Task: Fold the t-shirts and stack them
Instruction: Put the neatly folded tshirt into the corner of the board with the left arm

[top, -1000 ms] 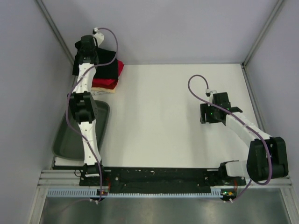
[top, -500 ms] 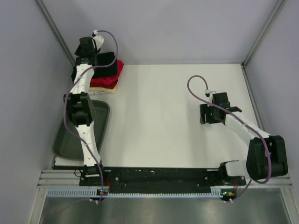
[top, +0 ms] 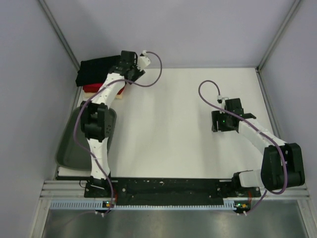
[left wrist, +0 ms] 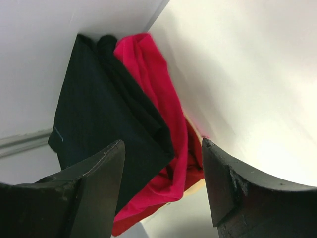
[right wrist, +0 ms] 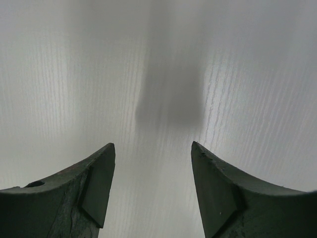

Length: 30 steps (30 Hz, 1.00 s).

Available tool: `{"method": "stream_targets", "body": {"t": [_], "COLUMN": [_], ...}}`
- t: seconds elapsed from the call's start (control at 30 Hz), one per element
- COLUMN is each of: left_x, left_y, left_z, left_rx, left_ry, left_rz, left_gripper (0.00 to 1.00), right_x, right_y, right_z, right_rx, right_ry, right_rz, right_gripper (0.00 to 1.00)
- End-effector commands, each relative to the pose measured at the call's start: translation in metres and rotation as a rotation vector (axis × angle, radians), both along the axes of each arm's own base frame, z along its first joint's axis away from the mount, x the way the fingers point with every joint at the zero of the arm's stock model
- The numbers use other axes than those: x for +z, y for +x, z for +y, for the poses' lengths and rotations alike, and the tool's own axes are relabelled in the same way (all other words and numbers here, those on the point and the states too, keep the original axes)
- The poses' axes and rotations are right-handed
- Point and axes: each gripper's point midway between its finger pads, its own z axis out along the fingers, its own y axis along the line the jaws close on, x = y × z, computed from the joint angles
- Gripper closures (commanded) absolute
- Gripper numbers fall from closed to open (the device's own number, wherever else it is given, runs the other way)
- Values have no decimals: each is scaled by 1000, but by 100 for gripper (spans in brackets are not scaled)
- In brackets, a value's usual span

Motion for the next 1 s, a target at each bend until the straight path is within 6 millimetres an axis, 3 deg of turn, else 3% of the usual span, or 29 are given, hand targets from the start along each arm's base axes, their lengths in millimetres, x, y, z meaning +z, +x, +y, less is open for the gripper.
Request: {"method": "stream_targets", "body": {"t": [0.0,0.3,0.37,0.47,0.67,0.77,0.83,0.97], "left_x": [-10,-38,-39,-31,11,22,22,-13], "left_y": [15,20,21,19,-1,-16,-25,-36], "left_z": [40,38,43,42,24,20,20,28], "left_rx": [113,124,141,141,60,17,-1,-2], "left_ry": [138,180,203,189,112,92,94,140], "left_rz": [-32,25,21,5,-71,-89,-82,6], "left_gripper": [33,46,61,98,100,100,100,100], "right_x": [7,7,7,7,7,7,7,6], "right_y": [10,10,11,11,11,11,11,11], "right_z": [5,5,4,4,3,4,4,4], "right_rx": [9,11,9,10,7,8,9,9], "right_ry": [16,14,13,10,8,8,9,10], "right_rz": [-30,-32,-31,-33,-33,-35,-34,-30], "right_gripper": [38,38,38,38,38,38,38,38]}}
